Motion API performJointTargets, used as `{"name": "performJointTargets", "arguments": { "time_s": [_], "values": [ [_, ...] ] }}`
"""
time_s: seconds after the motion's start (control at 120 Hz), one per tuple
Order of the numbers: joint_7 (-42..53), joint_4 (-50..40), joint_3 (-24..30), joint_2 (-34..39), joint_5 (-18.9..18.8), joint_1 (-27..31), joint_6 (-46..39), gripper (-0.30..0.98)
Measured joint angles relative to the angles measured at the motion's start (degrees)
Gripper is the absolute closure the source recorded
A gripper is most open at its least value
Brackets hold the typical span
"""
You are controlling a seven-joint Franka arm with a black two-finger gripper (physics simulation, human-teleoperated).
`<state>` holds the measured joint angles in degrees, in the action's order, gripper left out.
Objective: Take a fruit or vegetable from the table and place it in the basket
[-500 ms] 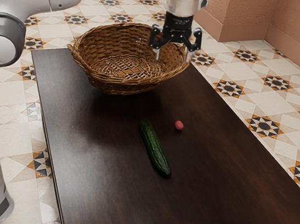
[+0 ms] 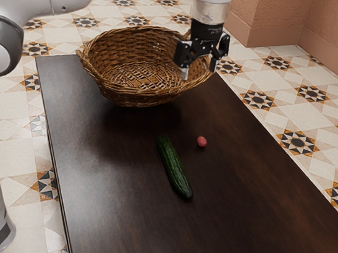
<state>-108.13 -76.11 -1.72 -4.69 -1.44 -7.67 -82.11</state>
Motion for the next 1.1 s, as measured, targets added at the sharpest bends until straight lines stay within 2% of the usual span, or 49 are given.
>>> {"name": "performJointTargets", "arguments": {
  "time_s": [0.208,0.308,0.667,0.842,1.1],
  "values": [
    [-5.35,-0.44,-0.56,0.43,4.15,1.6,0.08,0.0],
    [-6.53,-5.55,-0.5,3.98,6.1,1.02,0.07,0.0],
    [2.85,-9.96,-0.58,3.66,7.81,-2.78,-0.44,0.01],
    [6.88,-29.0,-0.79,10.76,8.01,-2.89,-8.98,0.01],
    [10.99,-32.96,-0.74,9.96,9.88,-4.48,-18.17,0.01]
  ]
}}
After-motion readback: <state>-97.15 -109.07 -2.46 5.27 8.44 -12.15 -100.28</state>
